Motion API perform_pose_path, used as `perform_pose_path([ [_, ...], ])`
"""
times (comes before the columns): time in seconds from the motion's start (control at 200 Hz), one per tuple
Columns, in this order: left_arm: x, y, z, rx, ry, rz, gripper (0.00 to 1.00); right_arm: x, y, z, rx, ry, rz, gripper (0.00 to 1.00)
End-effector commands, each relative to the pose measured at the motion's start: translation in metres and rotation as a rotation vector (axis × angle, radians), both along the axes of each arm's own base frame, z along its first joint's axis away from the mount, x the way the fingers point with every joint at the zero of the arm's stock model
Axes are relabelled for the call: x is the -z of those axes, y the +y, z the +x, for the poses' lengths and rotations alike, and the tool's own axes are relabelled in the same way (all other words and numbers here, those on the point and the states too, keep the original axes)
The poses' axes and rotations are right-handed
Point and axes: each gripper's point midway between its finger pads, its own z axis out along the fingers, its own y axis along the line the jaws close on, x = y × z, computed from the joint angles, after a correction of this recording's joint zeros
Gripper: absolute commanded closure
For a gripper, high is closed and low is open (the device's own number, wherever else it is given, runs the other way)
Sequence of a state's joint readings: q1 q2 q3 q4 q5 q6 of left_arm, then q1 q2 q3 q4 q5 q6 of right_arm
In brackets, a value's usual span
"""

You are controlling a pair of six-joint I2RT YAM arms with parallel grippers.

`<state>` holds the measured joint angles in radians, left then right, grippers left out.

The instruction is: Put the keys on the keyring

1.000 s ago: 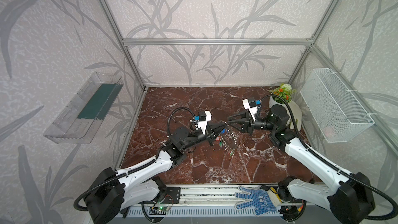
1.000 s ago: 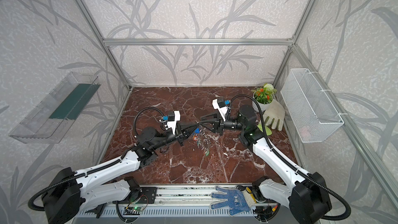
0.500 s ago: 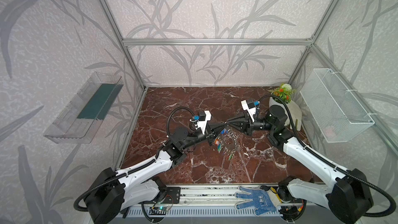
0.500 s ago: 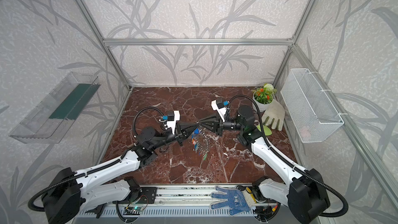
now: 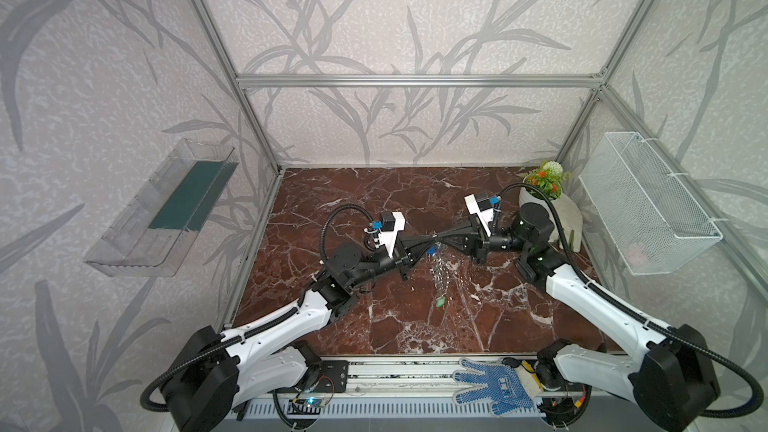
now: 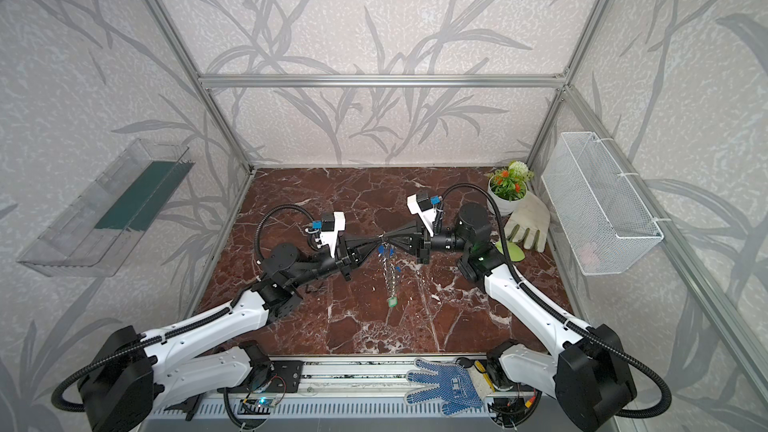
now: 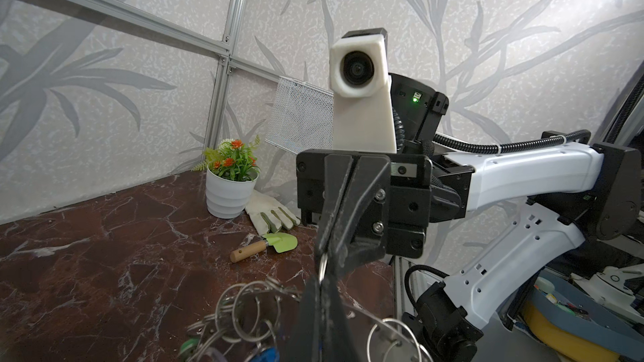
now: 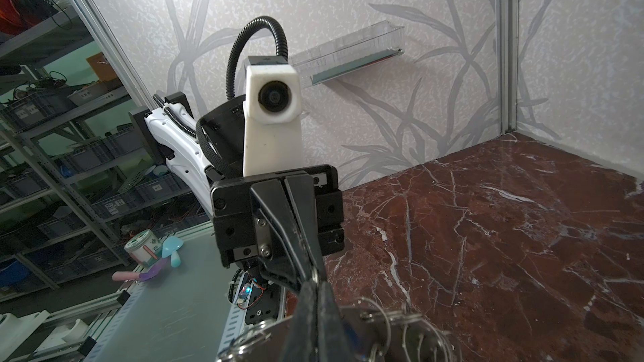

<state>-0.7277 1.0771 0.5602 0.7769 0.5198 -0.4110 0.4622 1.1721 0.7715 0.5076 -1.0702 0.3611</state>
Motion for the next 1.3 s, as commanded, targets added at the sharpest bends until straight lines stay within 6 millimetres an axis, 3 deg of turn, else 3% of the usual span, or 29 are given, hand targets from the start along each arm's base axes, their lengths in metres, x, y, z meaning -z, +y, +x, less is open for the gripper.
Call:
perform_pose_path([
  [0.0,-0.044,0.016,-0.007,-0.009,-0.056,-0.032,0.84,-0.009,-0.002,0.009,0.056,-0.034,-0.020,1.00],
  [0.25,-0.006,0.046,-0.035,0.007,-0.042,0.389,0.53,-0.003,-0.001,0.010,0.072,-0.096,-0.114,1.00],
  [0.395,0.001,0.052,-0.054,0.103,-0.099,0.554,0.42,0.003,0.002,0.003,0.057,-0.125,-0.166,1.00],
  [0.575,0.006,0.044,-0.051,0.200,-0.151,0.680,0.45,0.002,0.005,-0.010,0.014,-0.138,-0.169,1.00],
  [0.68,0.007,0.035,-0.040,0.228,-0.162,0.714,0.51,0.002,0.007,-0.017,-0.012,-0.141,-0.168,1.00],
  [0.86,0.007,0.021,-0.030,0.274,-0.162,0.724,0.56,0.003,0.009,-0.026,-0.048,-0.146,-0.168,1.00],
  [1.295,0.012,0.007,-0.028,0.370,-0.106,0.724,0.70,-0.005,0.010,-0.035,-0.078,-0.159,-0.133,1.00],
])
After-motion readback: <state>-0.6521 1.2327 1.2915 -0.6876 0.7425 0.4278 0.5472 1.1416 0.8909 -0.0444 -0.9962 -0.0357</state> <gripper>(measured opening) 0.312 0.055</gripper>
